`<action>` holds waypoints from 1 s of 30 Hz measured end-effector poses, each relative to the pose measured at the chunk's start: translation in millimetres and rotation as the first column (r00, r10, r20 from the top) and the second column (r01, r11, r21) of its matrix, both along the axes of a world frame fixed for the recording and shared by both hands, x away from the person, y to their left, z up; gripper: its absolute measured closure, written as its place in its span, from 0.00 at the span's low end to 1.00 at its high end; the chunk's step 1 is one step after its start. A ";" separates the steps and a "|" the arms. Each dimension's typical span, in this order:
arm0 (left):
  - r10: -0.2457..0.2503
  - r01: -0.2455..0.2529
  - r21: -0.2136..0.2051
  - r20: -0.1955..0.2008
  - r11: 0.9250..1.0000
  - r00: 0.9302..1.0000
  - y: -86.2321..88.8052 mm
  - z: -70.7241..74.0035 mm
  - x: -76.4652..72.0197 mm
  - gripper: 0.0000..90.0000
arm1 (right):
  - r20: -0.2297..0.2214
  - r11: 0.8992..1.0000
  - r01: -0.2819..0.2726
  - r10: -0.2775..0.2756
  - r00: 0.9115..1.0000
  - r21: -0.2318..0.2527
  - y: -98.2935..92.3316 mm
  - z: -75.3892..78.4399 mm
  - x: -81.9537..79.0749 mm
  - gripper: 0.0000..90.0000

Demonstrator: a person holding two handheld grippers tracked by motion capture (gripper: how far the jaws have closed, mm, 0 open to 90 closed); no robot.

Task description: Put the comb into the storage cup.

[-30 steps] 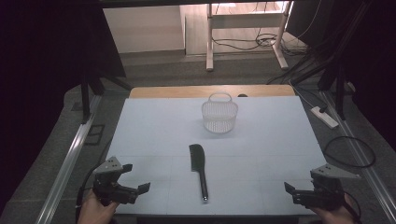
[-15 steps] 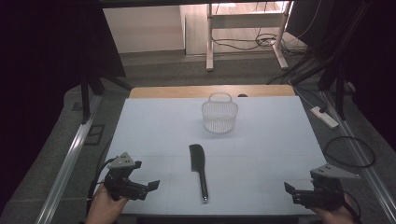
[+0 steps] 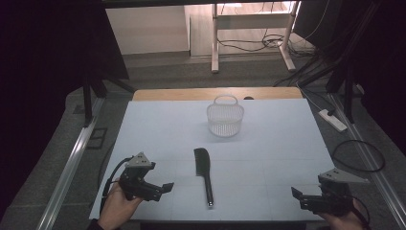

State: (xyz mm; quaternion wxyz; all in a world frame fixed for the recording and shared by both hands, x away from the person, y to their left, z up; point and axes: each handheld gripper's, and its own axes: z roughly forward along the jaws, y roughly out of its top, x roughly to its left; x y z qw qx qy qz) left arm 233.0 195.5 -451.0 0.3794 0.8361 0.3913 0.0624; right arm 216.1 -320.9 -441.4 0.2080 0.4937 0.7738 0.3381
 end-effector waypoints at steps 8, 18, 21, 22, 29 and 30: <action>0.001 -0.001 0.018 -0.002 1.000 1.000 -11.6 0.4 7.7 0.00 | -0.003 1.000 0.000 0.000 1.000 0.000 -0.1 -0.1 0.4 0.02; -0.072 0.073 0.045 -0.026 0.996 0.997 -30.8 -2.2 19.0 0.00 | -0.005 1.000 -0.001 0.001 1.000 -0.001 -0.1 -0.3 0.8 0.02; -0.088 0.089 0.036 -0.042 0.995 0.995 -37.4 -4.7 22.4 0.00 | -0.007 1.000 -0.002 0.002 1.000 0.000 0.0 -0.3 0.9 0.02; -0.096 0.098 0.040 -0.045 0.994 0.994 -40.3 -5.5 23.3 0.00 | -0.007 1.000 -0.002 0.002 1.000 -0.001 0.0 -0.3 0.9 0.02; -0.130 0.132 0.056 -0.050 0.990 0.990 -55.9 -7.7 29.0 0.00 | -0.008 1.000 -0.003 0.003 1.000 -0.002 0.1 -0.4 0.9 0.03; -0.134 0.137 0.055 -0.050 0.989 0.990 -57.7 -7.8 30.0 0.00 | -0.008 1.000 -0.003 0.003 1.000 -0.002 0.1 -0.4 0.9 0.03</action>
